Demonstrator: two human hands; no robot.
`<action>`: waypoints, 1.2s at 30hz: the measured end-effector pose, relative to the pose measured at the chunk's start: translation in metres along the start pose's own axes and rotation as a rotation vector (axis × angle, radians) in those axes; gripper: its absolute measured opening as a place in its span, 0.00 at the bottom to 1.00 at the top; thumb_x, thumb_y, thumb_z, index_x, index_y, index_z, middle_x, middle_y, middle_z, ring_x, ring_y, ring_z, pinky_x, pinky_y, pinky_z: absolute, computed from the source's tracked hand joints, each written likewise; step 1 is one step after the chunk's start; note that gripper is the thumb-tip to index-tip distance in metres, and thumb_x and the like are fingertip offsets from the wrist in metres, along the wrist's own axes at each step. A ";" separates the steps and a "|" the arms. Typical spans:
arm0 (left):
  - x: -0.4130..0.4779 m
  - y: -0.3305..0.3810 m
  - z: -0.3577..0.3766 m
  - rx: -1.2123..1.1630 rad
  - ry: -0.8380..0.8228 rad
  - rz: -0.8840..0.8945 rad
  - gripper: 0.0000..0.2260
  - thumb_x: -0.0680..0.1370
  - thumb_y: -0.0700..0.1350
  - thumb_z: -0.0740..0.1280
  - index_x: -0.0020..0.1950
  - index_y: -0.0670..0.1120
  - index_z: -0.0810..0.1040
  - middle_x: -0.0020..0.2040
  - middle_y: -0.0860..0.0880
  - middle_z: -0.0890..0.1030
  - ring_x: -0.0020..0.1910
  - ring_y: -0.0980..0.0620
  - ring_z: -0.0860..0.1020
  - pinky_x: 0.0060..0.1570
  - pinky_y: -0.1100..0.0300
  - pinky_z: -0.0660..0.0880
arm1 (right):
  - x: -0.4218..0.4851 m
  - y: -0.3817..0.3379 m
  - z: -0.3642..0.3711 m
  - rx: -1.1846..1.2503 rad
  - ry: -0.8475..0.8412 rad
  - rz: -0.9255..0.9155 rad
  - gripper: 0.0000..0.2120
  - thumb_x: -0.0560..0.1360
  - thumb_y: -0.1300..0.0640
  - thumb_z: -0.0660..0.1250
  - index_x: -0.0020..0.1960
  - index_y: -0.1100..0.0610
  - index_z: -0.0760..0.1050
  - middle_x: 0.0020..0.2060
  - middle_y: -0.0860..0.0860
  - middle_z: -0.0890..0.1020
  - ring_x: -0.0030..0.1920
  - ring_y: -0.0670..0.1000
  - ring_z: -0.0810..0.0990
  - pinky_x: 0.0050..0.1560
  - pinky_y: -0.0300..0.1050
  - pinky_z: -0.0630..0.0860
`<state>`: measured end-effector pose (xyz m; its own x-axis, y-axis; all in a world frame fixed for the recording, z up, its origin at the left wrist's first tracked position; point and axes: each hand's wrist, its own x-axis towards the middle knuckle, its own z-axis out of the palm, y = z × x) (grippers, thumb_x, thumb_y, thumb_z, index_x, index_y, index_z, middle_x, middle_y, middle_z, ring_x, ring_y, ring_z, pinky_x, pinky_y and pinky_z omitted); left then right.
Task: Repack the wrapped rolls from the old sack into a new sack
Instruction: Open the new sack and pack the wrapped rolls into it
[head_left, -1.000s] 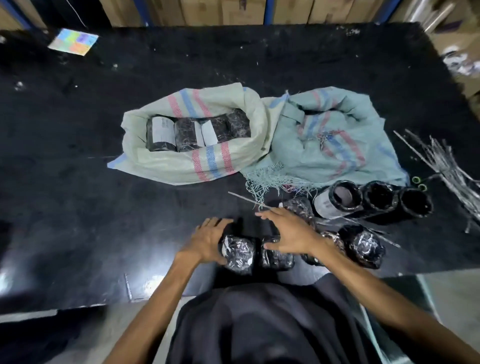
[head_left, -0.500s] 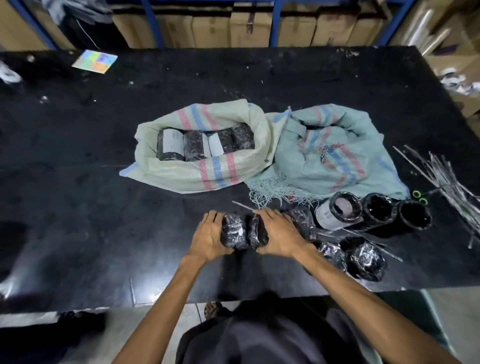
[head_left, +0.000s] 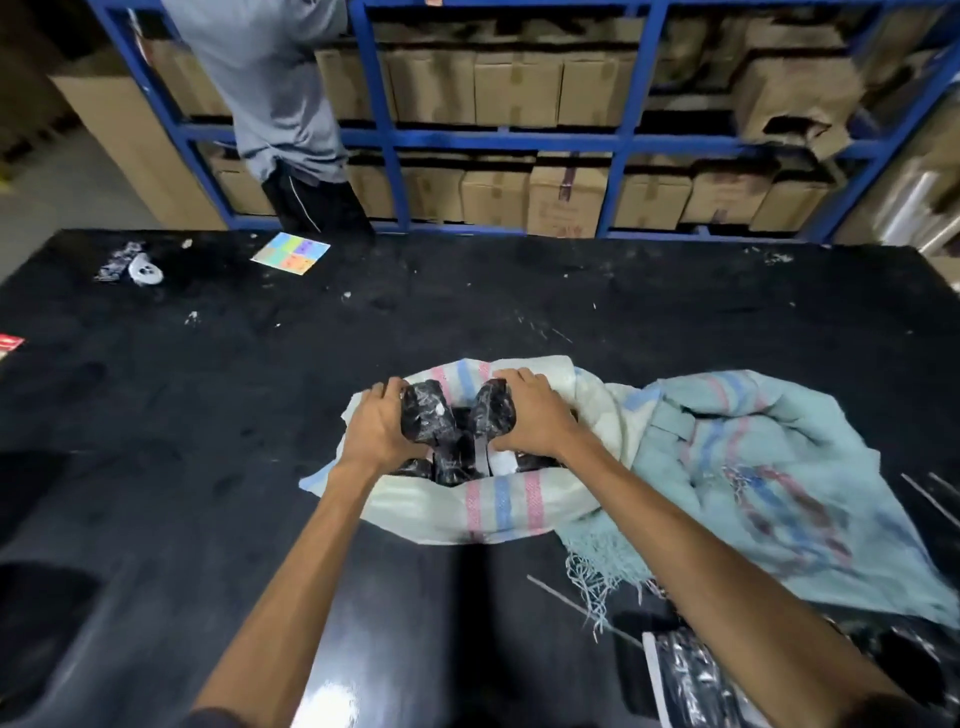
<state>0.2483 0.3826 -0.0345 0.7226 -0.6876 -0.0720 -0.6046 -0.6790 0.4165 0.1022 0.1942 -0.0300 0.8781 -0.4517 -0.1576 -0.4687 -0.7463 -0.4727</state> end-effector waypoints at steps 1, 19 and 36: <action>0.017 -0.007 0.003 0.022 -0.026 -0.011 0.39 0.58 0.51 0.84 0.63 0.46 0.69 0.54 0.45 0.75 0.56 0.43 0.73 0.55 0.52 0.73 | 0.022 -0.001 0.007 -0.030 -0.031 -0.003 0.49 0.60 0.46 0.81 0.75 0.53 0.62 0.67 0.52 0.70 0.68 0.57 0.69 0.64 0.55 0.73; 0.032 -0.035 0.057 0.153 -0.094 0.114 0.42 0.60 0.51 0.79 0.72 0.47 0.67 0.65 0.44 0.72 0.67 0.41 0.70 0.72 0.48 0.63 | 0.045 0.013 0.065 -0.128 -0.222 -0.049 0.56 0.67 0.45 0.78 0.82 0.48 0.44 0.80 0.53 0.54 0.78 0.59 0.57 0.74 0.61 0.62; -0.167 0.237 0.183 0.128 -0.681 0.520 0.55 0.61 0.59 0.81 0.80 0.47 0.55 0.77 0.43 0.62 0.76 0.42 0.62 0.73 0.47 0.63 | -0.324 0.218 -0.023 -0.049 0.099 0.408 0.42 0.66 0.43 0.70 0.78 0.46 0.60 0.69 0.52 0.71 0.69 0.58 0.70 0.64 0.58 0.72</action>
<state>-0.0769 0.2898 -0.0893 0.0107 -0.8955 -0.4450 -0.8654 -0.2312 0.4445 -0.2871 0.1666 -0.0615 0.6076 -0.7578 -0.2379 -0.7819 -0.5180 -0.3468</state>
